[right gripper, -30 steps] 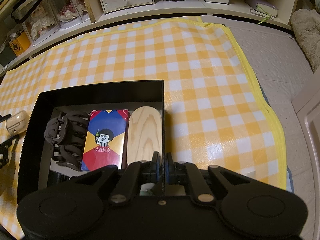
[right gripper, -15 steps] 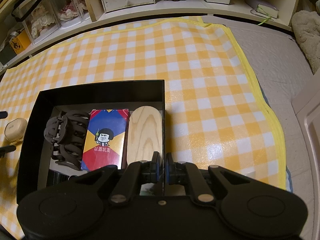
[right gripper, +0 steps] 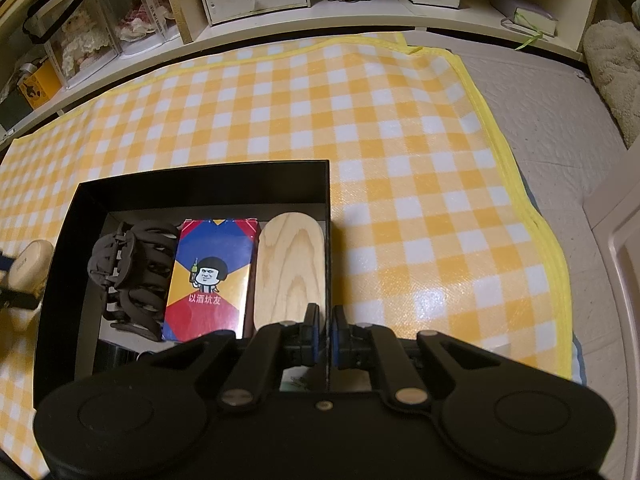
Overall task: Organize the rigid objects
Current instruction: 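Close the left tool on the beige earbud case and lift it, then carry the earbud case into the black box and open the left tool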
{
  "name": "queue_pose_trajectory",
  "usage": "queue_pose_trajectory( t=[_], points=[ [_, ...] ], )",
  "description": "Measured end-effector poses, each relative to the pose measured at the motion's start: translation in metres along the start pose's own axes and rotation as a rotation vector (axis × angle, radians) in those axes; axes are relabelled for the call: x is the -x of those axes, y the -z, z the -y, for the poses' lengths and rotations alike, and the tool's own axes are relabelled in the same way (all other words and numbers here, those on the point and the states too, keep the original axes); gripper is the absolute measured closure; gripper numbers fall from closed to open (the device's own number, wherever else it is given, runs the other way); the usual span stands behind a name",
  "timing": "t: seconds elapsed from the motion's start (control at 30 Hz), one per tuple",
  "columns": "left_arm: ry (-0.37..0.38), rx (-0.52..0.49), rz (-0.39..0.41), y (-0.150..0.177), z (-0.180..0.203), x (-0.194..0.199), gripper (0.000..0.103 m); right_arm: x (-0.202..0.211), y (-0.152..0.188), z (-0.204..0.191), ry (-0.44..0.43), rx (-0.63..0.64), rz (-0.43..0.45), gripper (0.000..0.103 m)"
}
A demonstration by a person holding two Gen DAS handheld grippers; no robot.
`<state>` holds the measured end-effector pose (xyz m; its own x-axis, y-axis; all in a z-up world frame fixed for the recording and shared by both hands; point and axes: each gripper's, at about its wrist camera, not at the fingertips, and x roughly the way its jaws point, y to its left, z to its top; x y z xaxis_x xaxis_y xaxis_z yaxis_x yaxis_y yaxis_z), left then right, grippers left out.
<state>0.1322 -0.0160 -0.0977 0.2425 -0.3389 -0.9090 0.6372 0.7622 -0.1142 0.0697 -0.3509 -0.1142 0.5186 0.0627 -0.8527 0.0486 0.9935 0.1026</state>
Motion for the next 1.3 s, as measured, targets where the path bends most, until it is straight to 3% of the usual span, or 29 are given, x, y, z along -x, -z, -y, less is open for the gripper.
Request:
queue_pose_trajectory(
  t=[0.07, 0.23, 0.37, 0.43, 0.53, 0.7, 0.8, 0.97, 1.13, 1.3],
  points=[
    [0.014, -0.014, -0.015, 0.003, 0.006, 0.005, 0.05, 0.0, 0.0, 0.0, -0.001, -0.002, 0.0, 0.095],
    [-0.036, -0.07, 0.0, 0.002, 0.019, 0.008, 0.051, 0.0, 0.0, 0.0, -0.001, -0.004, 0.0, 0.095],
    [-0.072, -0.022, 0.004, -0.007, 0.019, -0.004, 0.051, 0.0, -0.001, -0.001, -0.002, -0.001, 0.0, 0.095],
    [-0.086, -0.002, -0.008, -0.008, 0.018, -0.011, 0.058, 0.0, -0.001, -0.001, -0.002, -0.001, 0.0, 0.095],
    [-0.093, 0.042, 0.011, -0.008, 0.016, -0.009, 0.058, 0.0, -0.001, -0.001, -0.001, 0.001, 0.0, 0.095],
    [-0.055, 0.183, 0.122, -0.011, 0.009, 0.011, 0.059, 0.0, 0.0, 0.0, -0.001, -0.001, -0.001, 0.096],
    [0.004, 0.267, 0.21, -0.016, 0.014, 0.028, 0.059, 0.0, -0.001, -0.001, 0.0, 0.001, 0.0, 0.096],
    [0.127, 0.316, 0.302, -0.033, 0.047, 0.044, 0.059, 0.0, 0.0, 0.0, -0.002, 0.001, 0.001, 0.096],
    [0.183, 0.307, 0.311, -0.058, 0.087, 0.039, 0.059, 0.0, -0.001, -0.001, -0.001, 0.0, 0.0, 0.096],
    [0.199, 0.361, 0.294, -0.083, 0.114, 0.009, 0.059, 0.0, -0.001, 0.0, -0.006, -0.003, 0.001, 0.096]
  ],
)
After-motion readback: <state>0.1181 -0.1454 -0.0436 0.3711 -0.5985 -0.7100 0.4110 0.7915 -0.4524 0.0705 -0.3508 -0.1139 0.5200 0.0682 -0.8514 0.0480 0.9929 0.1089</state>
